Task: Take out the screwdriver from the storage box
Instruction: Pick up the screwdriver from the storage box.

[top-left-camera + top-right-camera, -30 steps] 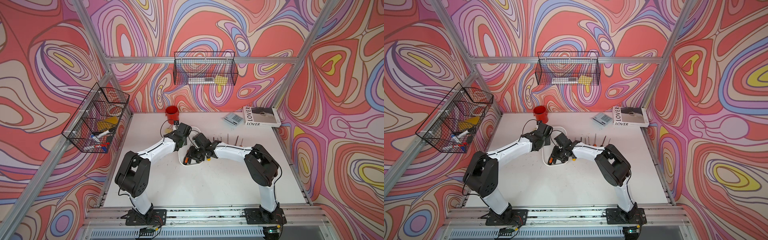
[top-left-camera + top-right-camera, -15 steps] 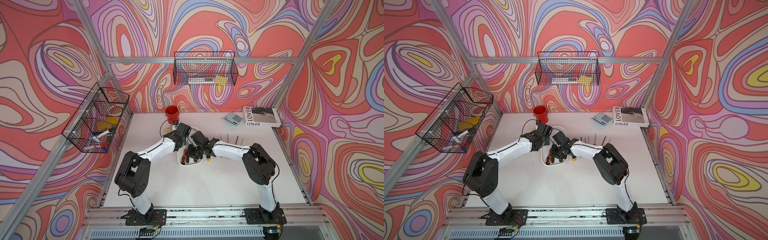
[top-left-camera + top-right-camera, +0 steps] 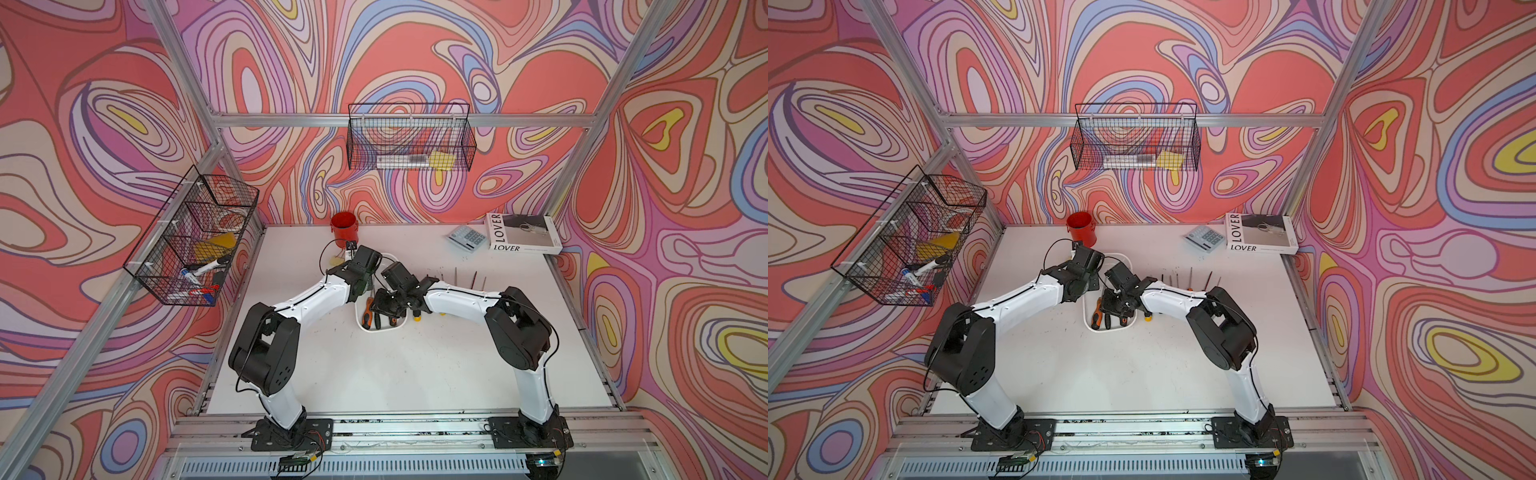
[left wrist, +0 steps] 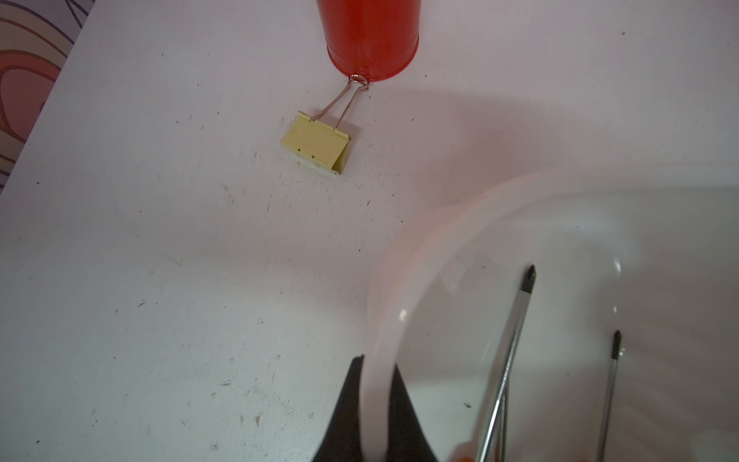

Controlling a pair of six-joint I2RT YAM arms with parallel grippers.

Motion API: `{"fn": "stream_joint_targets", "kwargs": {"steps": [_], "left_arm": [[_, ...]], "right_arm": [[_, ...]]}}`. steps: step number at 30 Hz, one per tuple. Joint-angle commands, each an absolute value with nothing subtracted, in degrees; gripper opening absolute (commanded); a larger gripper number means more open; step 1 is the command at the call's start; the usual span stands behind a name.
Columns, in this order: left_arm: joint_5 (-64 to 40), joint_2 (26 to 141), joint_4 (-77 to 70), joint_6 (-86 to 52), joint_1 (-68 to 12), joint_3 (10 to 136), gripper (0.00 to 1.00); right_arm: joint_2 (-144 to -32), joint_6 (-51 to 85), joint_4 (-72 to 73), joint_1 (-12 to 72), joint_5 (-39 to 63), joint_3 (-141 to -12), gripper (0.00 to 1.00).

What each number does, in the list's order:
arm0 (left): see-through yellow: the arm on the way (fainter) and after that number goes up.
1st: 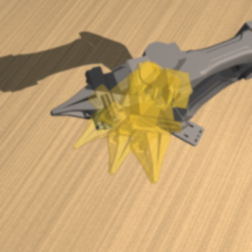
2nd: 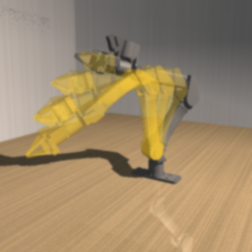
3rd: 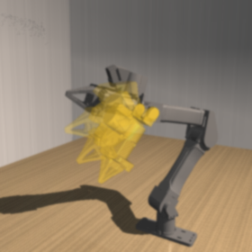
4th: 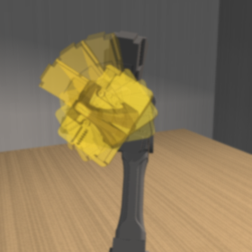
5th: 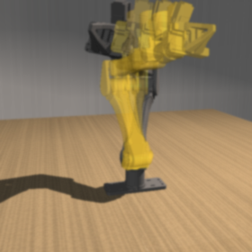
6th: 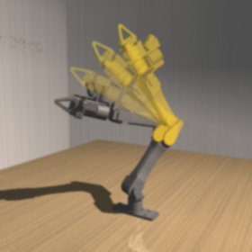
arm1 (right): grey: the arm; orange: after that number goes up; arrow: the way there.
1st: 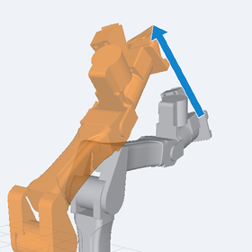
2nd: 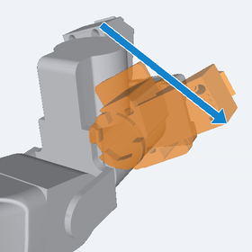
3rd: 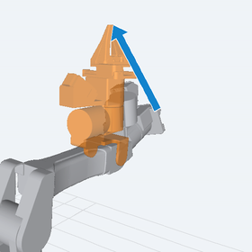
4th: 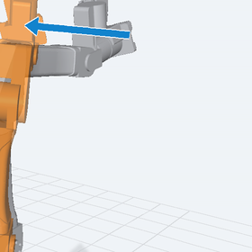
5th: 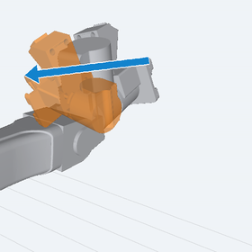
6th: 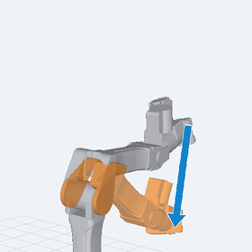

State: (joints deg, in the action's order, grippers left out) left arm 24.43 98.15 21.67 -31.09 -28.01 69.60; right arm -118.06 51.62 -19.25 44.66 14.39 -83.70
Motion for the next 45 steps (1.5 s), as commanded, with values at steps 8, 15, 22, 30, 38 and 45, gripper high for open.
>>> {"fn": "stream_joint_targets", "kwargs": {"steps": [8, 15, 22, 30, 38, 45], "left_arm": [[24.1, 97.3, 21.8, -31.7, -28.6, 69.4, 0.00], [24.0, 97.3, 21.8, -31.9, -28.6, 69.6, 0.00], [24.5, 97.0, 22.1, -31.5, -28.6, 69.5, 0.00], [23.8, 97.7, 21.9, -31.9, -28.6, 69.8, 0.00], [24.1, 97.4, 22.0, -31.8, -28.6, 69.5, 0.00], [24.2, 97.2, 22.0, -31.8, -28.6, 69.4, 0.00]], "right_arm": [[-112.2, 50.6, -18.9, 45.0, 12.9, -80.4, 0.45], [-114.1, 50.3, -19.8, 45.0, 14.2, -80.9, 0.45], [-116.4, 50.1, -21.2, 45.2, 13.4, -81.7, 0.45], [-116.5, 48.6, -26.6, 45.3, 10.1, -83.2, 0.46], [-115.6, 48.5, -26.6, 45.2, 7.9, -83.0, 0.47], [-118.5, 48.9, -25.0, 45.2, 10.1, -85.8, 0.46]]}}
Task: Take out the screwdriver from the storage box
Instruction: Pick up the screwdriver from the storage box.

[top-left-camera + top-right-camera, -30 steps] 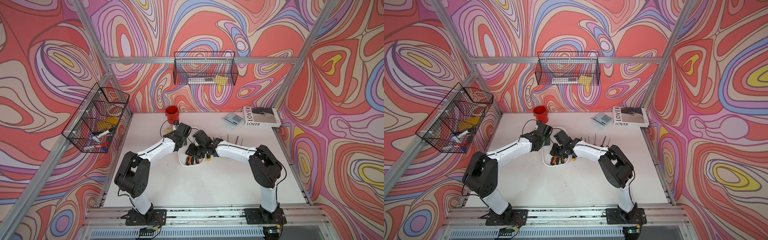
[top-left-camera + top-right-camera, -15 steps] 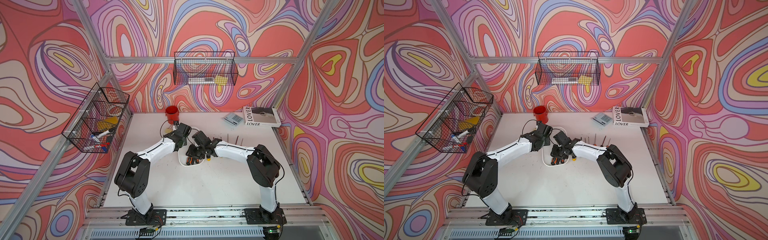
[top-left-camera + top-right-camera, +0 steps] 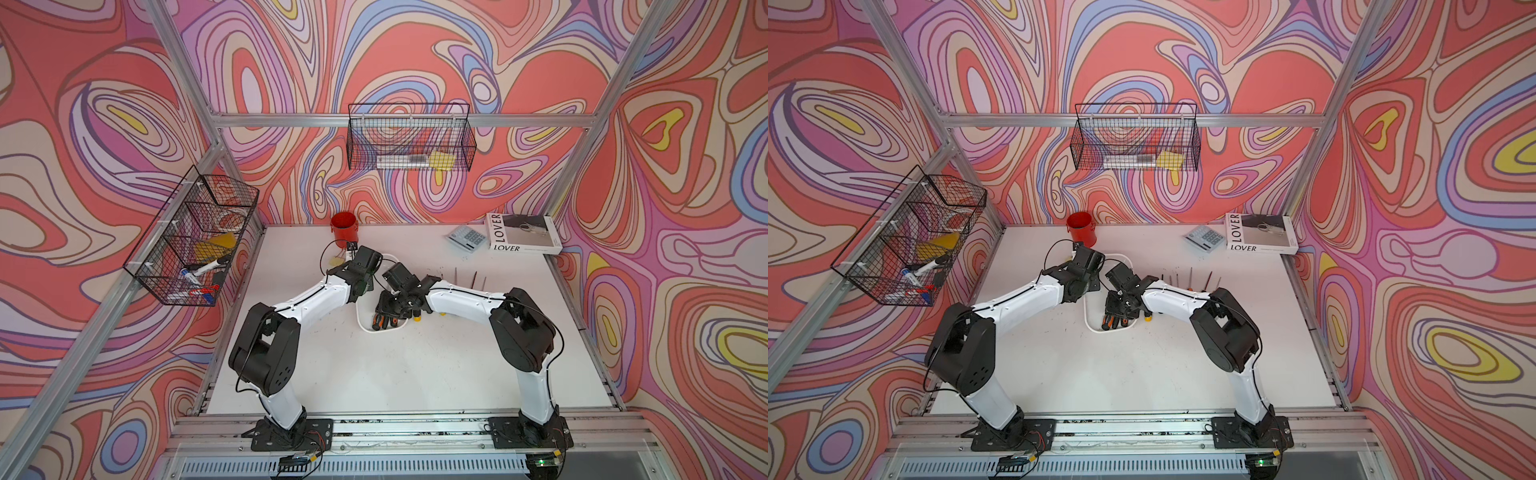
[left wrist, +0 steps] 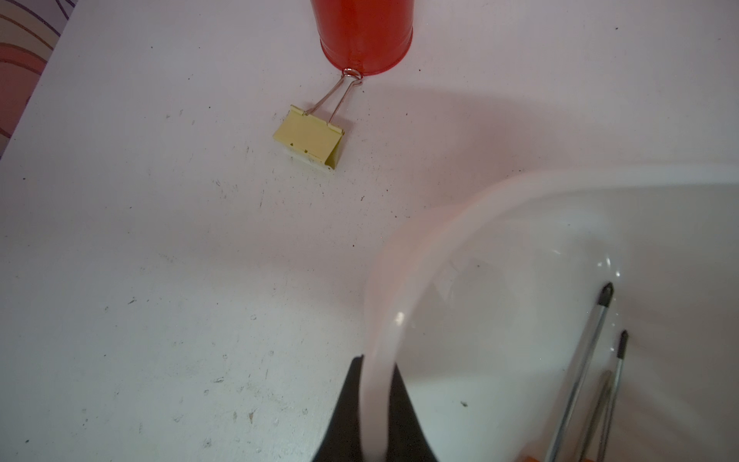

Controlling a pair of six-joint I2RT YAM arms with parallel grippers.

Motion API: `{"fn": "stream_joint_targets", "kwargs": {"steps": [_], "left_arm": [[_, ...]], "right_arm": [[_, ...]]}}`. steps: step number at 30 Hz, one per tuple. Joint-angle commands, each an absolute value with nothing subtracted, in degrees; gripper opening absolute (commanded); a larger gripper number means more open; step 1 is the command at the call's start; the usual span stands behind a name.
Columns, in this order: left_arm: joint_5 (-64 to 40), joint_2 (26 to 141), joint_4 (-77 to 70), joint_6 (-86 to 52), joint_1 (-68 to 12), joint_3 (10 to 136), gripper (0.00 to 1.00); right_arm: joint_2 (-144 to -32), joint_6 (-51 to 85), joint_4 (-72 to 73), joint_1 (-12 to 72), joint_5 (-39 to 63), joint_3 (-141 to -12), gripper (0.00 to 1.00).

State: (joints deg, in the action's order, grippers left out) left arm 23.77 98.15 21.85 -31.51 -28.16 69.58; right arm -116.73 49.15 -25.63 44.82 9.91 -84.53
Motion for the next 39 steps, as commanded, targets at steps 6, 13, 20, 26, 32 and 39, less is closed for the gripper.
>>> {"fn": "stream_joint_targets", "kwargs": {"steps": [6, 13, 20, 26, 32, 39], "left_arm": [[23.7, 97.5, 22.0, -32.0, -28.6, 69.2, 0.00], [23.8, 97.4, 21.6, -32.1, -28.6, 69.0, 0.00], [23.7, 97.6, 21.5, -32.1, -28.6, 69.0, 0.00], [23.9, 97.3, 21.6, -32.2, -28.6, 68.8, 0.00], [24.0, 97.4, 21.6, -32.2, -28.6, 68.8, 0.00], [24.2, 97.5, 21.7, -32.2, -28.6, 68.9, 0.00]], "right_arm": [[-118.7, 48.4, -26.4, 45.2, 9.8, -87.1, 0.46], [-121.6, 48.5, -30.0, 45.3, 9.9, -88.7, 0.45], [-123.7, 49.3, -29.2, 45.2, 10.1, -89.0, 0.44], [-125.8, 48.9, -32.2, 45.2, 8.3, -90.4, 0.32], [-122.4, 48.9, -29.9, 45.2, 6.9, -86.9, 0.12], [-116.1, 46.3, -27.5, 45.3, 5.4, -85.4, 0.00]]}}
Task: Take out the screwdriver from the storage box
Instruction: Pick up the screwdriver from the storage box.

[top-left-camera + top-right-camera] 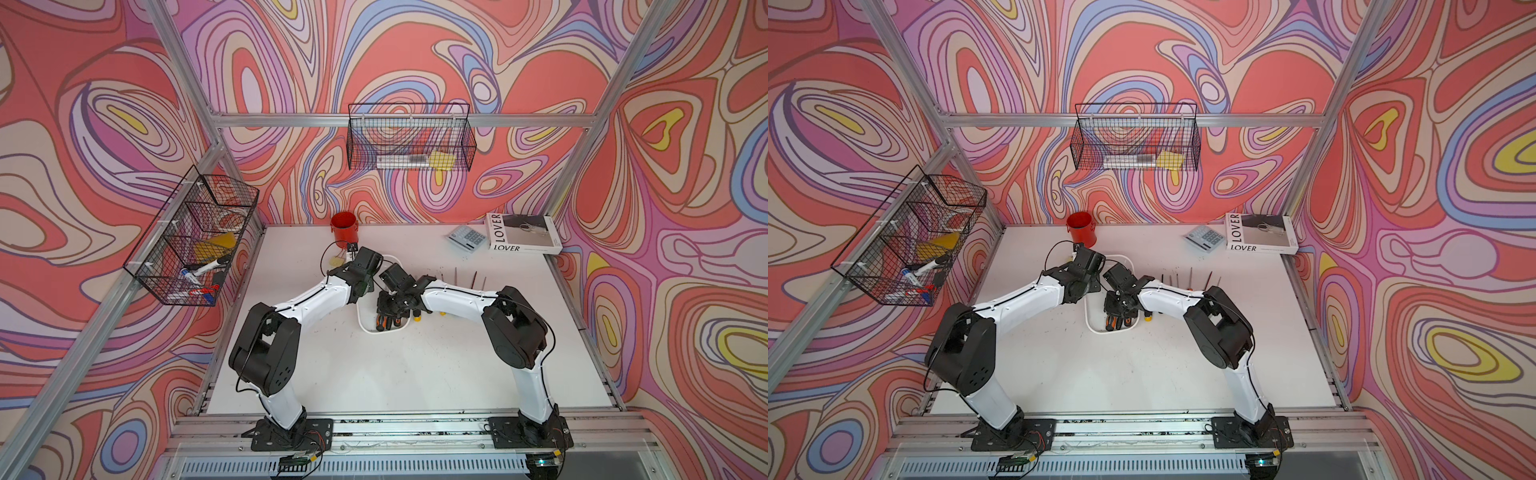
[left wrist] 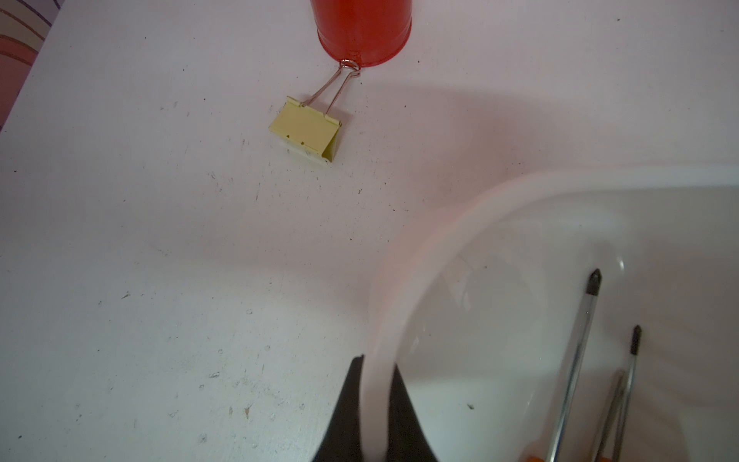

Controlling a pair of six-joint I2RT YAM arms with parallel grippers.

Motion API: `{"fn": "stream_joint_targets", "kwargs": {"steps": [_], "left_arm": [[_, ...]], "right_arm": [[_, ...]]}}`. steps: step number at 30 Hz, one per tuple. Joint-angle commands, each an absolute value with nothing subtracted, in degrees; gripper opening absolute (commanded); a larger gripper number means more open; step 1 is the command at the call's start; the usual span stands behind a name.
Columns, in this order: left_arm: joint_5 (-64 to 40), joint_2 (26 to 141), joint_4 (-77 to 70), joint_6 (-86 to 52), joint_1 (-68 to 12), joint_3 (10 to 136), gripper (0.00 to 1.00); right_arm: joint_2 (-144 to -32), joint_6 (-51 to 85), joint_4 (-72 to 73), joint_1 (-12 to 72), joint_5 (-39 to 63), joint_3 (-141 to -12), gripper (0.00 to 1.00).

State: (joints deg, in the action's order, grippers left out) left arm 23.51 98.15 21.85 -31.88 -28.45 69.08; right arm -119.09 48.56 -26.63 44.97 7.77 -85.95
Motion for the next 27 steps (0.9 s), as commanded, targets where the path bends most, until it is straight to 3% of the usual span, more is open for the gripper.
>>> {"fn": "stream_joint_targets", "kwargs": {"steps": [1, 16, 27], "left_arm": [[24.3, 97.5, 21.8, -32.1, -28.6, 68.9, 0.00], [25.8, 97.6, 22.8, -31.7, -28.6, 69.3, 0.00], [26.8, 96.9, 23.4, -30.9, -28.6, 69.1, 0.00]], "right_arm": [[-115.4, 45.8, -27.7, 45.2, 5.1, -85.7, 0.00], [-102.8, 40.3, -35.4, 43.8, -0.2, -88.7, 0.00], [-102.4, 33.6, -47.9, 34.1, -2.4, -89.6, 0.00]]}}
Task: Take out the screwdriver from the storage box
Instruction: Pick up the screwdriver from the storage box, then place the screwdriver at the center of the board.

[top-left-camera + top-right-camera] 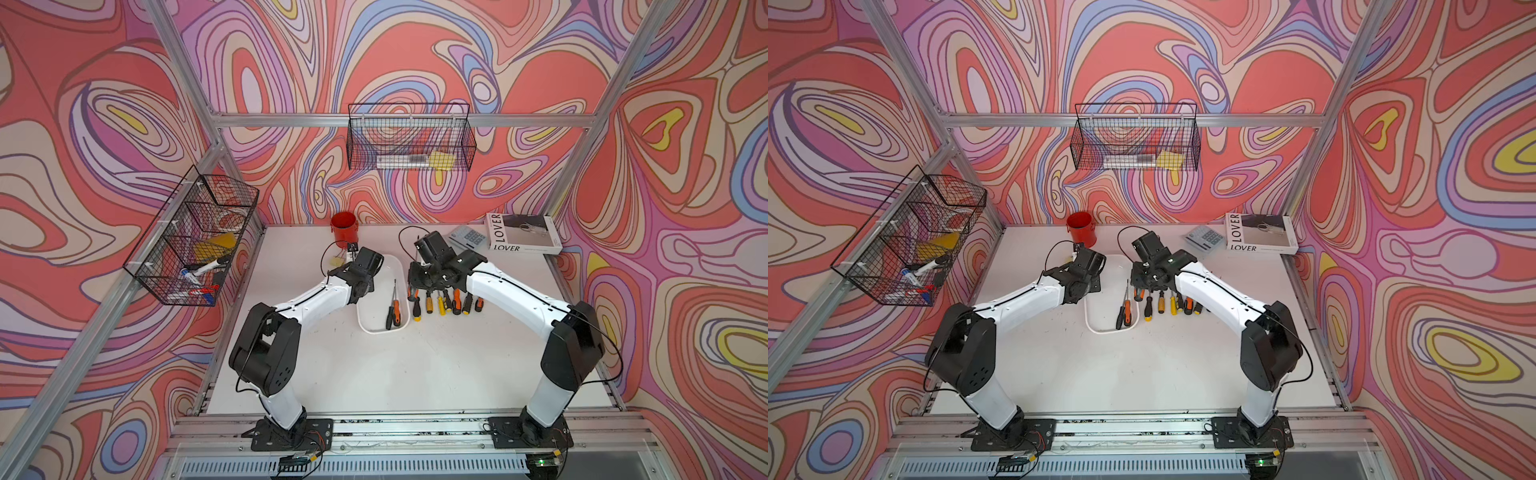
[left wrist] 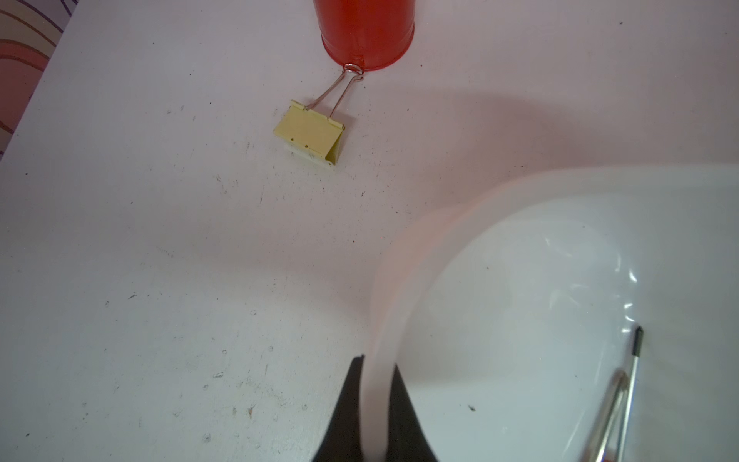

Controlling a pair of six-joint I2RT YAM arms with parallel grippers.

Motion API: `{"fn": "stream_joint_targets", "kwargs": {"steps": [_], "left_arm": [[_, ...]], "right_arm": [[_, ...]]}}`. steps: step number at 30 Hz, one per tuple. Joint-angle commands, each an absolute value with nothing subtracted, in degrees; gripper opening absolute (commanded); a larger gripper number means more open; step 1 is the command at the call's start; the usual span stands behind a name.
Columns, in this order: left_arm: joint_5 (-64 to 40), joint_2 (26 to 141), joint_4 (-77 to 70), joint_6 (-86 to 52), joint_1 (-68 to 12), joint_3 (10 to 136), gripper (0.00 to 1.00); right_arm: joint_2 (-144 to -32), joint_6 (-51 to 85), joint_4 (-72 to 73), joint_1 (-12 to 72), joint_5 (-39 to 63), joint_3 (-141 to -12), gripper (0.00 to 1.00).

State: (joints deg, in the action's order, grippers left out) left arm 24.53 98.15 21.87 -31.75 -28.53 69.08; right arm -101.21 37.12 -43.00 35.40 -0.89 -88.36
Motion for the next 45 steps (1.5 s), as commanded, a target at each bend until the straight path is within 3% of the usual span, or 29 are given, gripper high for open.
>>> {"fn": "stream_joint_targets", "kwargs": {"steps": [1, 15, 34, 39, 45], "left_arm": [[26.9, 96.9, 23.4, -30.8, -28.6, 69.0, 0.00], [27.3, 95.9, 23.5, -30.2, -28.2, 68.2, 0.00], [26.9, 96.4, 23.2, -30.0, -28.2, 68.4, 0.00], [26.9, 96.3, 23.2, -30.0, -28.1, 68.2, 0.00], [26.7, 96.7, 23.4, -30.2, -28.2, 68.2, 0.00]], "right_arm": [[-103.7, 32.8, -49.1, 33.7, -2.6, -90.2, 0.00], [-121.2, 24.6, -63.1, 31.3, -10.0, -103.3, 0.00], [-126.0, 25.6, -57.6, 28.4, -4.5, -100.5, 0.00], [-127.1, 26.0, -57.7, 28.3, -4.7, -100.5, 0.08], [-126.8, 26.4, -57.7, 28.2, -4.7, -100.3, 0.38]]}}
